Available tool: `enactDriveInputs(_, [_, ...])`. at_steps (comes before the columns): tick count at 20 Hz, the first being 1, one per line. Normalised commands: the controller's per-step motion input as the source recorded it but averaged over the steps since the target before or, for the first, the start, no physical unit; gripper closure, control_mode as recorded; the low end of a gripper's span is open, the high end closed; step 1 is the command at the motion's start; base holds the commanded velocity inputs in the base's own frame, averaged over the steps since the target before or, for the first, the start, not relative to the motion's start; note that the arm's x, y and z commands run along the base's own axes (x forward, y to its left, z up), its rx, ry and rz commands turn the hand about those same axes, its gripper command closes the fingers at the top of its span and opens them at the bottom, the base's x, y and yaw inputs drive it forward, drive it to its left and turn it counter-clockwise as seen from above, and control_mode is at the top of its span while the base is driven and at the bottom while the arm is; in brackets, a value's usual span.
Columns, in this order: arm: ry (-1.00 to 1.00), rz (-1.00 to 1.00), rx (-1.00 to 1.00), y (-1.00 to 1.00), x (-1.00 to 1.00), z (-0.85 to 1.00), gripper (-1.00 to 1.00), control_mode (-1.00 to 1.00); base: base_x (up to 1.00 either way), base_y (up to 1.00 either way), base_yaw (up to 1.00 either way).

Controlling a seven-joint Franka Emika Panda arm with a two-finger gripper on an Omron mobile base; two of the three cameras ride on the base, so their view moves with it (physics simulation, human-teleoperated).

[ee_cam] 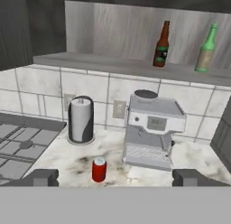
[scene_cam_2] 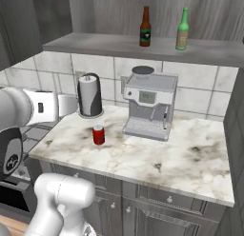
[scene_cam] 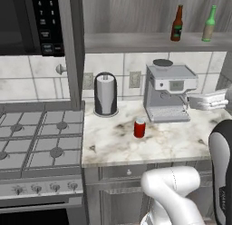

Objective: Sort all alcoholic drinks to one cabinet, and non-alcoholic drinks to the other.

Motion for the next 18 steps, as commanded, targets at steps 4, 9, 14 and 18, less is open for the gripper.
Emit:
enactDriveInputs(4, [0.17, 0.12, 0.00, 0.32, 0.02, -0.41, -1.00, -1.00, 0.00, 0.00, 0.00])
enactDriveInputs(9, [0.37, 0.04, -0.05, 0.38, 0.14, -0.10, -1.00, -1.00, 0.00, 0.00, 0.00])
enactDriveInputs(14, [0.39, 0.00, -0.06, 0.23, 0.19, -0.16, -1.00, -1.00, 0.00, 0.00, 0.00])
enactDriveInputs(18, [0.29, 0.02, -0.03, 0.13, 0.18, -0.34, -1.00, -1.00, 0.00, 0.00, 0.00])
